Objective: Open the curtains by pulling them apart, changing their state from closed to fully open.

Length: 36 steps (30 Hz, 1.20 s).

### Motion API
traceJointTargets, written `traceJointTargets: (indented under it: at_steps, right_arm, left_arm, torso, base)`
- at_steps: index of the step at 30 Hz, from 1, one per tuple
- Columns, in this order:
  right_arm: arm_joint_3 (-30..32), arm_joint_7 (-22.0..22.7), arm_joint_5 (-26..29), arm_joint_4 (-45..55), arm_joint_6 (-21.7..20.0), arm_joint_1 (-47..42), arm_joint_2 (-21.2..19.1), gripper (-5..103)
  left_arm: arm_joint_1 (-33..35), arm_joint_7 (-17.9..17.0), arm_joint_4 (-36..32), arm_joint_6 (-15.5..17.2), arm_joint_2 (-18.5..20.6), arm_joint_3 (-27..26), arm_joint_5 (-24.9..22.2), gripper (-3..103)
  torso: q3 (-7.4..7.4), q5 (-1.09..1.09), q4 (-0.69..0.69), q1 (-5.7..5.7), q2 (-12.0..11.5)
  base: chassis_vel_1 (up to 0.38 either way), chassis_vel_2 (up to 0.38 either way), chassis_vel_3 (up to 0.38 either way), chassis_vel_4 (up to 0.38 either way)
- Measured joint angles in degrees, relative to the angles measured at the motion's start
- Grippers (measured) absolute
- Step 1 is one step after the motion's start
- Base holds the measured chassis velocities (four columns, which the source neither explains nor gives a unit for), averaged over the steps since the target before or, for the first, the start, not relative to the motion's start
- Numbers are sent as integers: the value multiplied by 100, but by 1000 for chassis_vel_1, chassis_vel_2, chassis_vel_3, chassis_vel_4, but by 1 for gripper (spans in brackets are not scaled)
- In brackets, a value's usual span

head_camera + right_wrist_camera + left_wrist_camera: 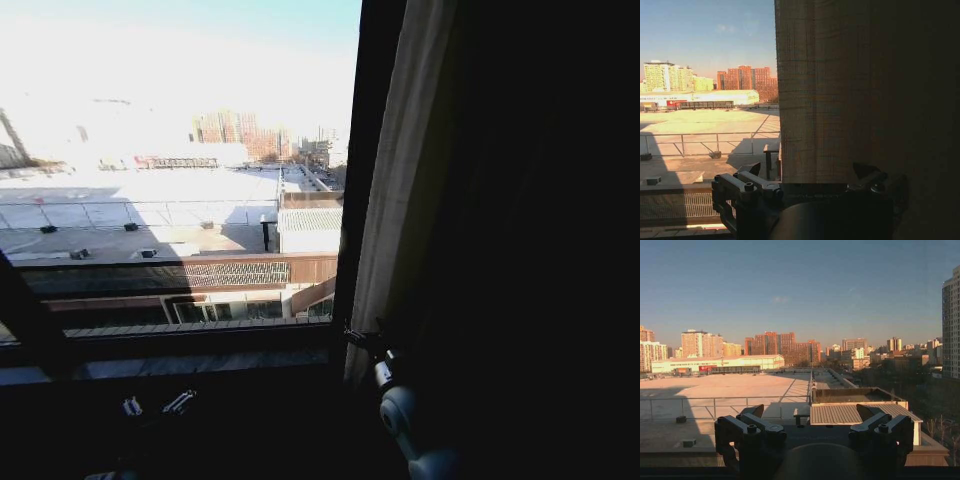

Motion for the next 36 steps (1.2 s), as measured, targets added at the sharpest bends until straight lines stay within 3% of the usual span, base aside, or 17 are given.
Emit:
traceJointTargets:
  at_steps: [8,23,26,29,32,33,35,36]
  right_arm:
    - [23,469,11,-341,-53,396,112,100]
    - [47,528,-222,-1471,152,1360,307,103]
    - [87,471,-265,-1609,250,1390,309,99]
    - [124,366,-275,-1727,348,1409,311,84]
    - [129,331,-274,-1780,397,1437,311,79]
    - [135,306,-274,-1806,437,1461,309,68]
    - [137,295,-273,-1814,454,1472,307,68]
    - [138,277,-272,-1825,474,1488,304,62]
  left_arm:
    - [10,2,-47,0,-3,17,34,100]
    - [42,7,-129,3,-42,43,149,100]
    - [41,8,-138,9,-48,48,159,100]
    - [39,10,-148,17,-58,58,177,100]
    - [41,12,-156,20,-59,58,183,100]
    - [45,12,-166,21,-60,53,186,100]
    - [47,12,-170,22,-60,50,186,100]
    - [53,12,-176,24,-59,45,187,100]
  torso:
    - [-2,-1,0,-6,2]
    - [-1,-1,0,-3,2]
    - [0,0,0,-3,2]
    - [-1,0,0,-3,1]
    - [-1,0,0,-3,2]
    - [-1,0,0,-3,2]
    - [-1,0,0,-4,2]
    - [-1,0,0,-3,1]
  base:
    - [0,0,0,0]
    - [0,0,0,0]
    - [0,0,0,0]
    - [0,0,0,0]
    - [0,0,0,0]
    - [0,0,0,0]
    - [0,0,0,0]
    - [0,0,0,0]
